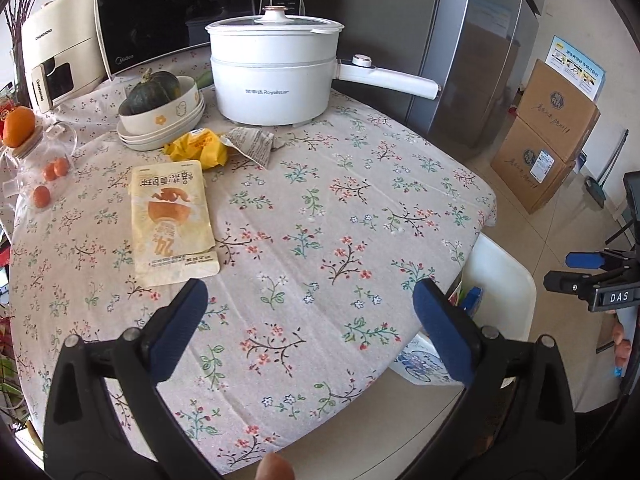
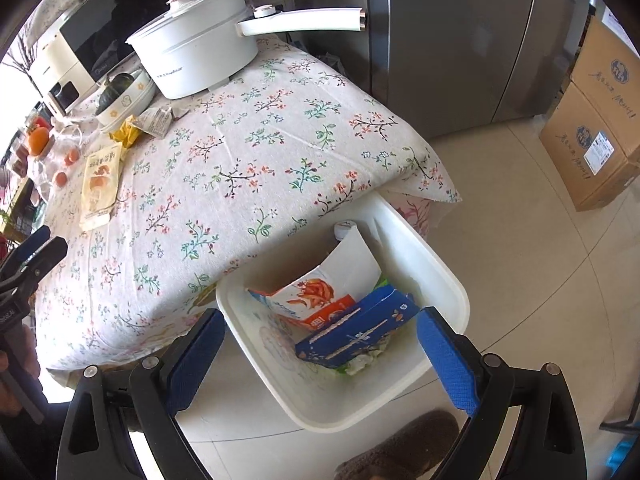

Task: Collect trash
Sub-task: 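Grasp the yellow-white bread bag with the left gripper, then grasp the white tissue ball with the right gripper while the left gripper holds the bread bag, then carry the bread bag and tissue ball to the white bin and release both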

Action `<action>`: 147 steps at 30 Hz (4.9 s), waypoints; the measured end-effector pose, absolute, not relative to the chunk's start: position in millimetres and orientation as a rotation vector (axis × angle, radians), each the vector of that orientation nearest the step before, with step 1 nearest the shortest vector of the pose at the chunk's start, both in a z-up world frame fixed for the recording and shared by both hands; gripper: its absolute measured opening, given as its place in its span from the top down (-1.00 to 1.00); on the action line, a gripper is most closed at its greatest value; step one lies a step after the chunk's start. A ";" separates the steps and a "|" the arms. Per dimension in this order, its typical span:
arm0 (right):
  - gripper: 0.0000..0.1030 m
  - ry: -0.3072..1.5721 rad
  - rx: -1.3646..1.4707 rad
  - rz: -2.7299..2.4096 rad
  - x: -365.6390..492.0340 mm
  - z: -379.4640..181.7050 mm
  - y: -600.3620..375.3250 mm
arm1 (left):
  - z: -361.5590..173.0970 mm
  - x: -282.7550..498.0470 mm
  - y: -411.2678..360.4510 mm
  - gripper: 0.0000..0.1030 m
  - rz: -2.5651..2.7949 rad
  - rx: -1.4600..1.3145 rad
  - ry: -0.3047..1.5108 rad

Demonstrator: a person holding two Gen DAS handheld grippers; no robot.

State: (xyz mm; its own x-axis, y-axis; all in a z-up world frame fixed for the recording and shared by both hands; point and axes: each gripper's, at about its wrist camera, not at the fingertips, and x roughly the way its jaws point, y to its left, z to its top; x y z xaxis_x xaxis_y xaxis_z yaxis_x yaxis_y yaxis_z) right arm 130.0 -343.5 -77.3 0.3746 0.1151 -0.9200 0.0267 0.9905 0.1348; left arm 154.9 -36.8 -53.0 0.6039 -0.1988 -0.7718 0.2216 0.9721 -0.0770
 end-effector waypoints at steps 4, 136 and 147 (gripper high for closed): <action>-0.90 1.174 0.135 0.061 139.5 -73.5 -326.6 | -48.5 157.7 -6.4 -0.98 -0.177 0.018 0.891; 0.50 1.154 0.201 0.179 135.1 -73.0 -276.6 | -27.2 131.8 6.5 0.99 -0.414 -0.076 0.848; 0.50 1.195 0.271 0.077 115.1 -82.8 -348.5 | -56.7 111.4 -133.0 0.99 -0.731 0.042 0.907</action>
